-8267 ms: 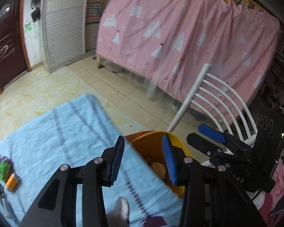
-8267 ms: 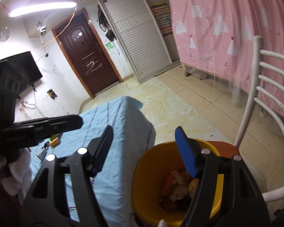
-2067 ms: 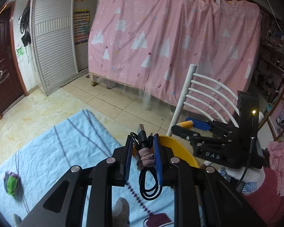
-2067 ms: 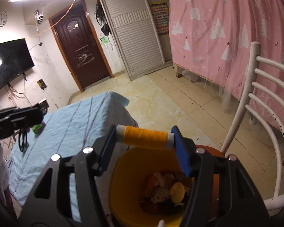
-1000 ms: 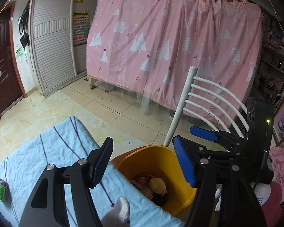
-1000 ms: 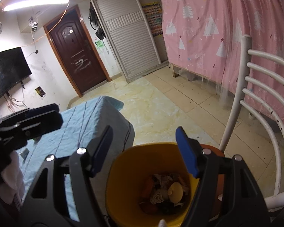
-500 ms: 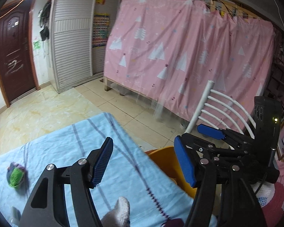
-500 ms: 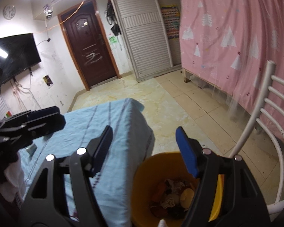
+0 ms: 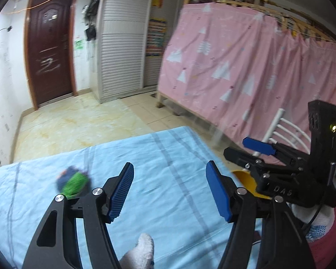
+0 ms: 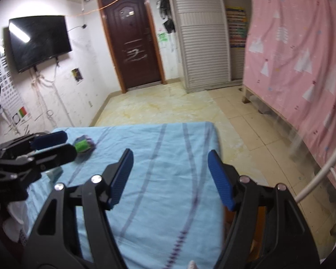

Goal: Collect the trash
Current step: 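Move both open grippers back over the bed, then grasp the white plastic cone with the left gripper while the right grasps the knit pouch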

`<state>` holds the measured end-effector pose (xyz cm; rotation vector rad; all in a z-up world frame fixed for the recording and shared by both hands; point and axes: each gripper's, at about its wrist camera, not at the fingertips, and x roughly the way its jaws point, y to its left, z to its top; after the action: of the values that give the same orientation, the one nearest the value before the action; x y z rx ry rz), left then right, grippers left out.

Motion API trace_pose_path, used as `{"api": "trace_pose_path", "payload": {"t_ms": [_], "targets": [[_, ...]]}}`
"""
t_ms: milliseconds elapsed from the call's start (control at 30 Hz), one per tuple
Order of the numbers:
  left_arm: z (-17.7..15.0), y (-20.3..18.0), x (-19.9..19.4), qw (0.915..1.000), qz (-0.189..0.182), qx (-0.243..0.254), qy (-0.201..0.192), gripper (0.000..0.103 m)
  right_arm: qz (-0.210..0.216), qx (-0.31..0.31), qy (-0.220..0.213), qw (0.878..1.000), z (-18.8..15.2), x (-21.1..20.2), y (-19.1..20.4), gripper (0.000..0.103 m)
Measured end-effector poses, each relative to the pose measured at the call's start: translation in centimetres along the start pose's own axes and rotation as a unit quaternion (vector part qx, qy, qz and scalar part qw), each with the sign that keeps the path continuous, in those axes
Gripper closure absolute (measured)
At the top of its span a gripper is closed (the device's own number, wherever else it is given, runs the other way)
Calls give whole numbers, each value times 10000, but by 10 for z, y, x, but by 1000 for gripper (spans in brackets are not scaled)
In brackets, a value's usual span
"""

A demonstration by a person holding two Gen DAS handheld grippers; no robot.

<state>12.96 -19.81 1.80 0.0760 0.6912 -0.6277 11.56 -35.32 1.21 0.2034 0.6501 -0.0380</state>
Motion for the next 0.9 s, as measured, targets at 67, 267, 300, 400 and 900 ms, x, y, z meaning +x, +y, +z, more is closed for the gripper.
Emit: {"api": "trace_pose_path", "payload": {"t_ms": [67, 267, 300, 400, 900], "targets": [[-3, 17, -3, 9999, 113, -122, 25, 45, 86, -99, 47, 9999, 3, 7, 13, 37], [-18, 66, -9, 9977, 423, -503, 159, 44, 285, -387, 185, 9987, 10, 25, 49, 37], [-20, 72, -10, 9974, 439, -550, 172, 44, 313, -432, 210, 9984, 11, 28, 55, 37], [-29, 93, -15, 9959, 530, -701, 224, 42, 376, -543, 275, 9974, 12, 36, 69, 37], [-66, 145, -25, 9888, 925, -942, 700, 38, 714, -1051, 594, 9901, 12, 82, 139, 36]]}}
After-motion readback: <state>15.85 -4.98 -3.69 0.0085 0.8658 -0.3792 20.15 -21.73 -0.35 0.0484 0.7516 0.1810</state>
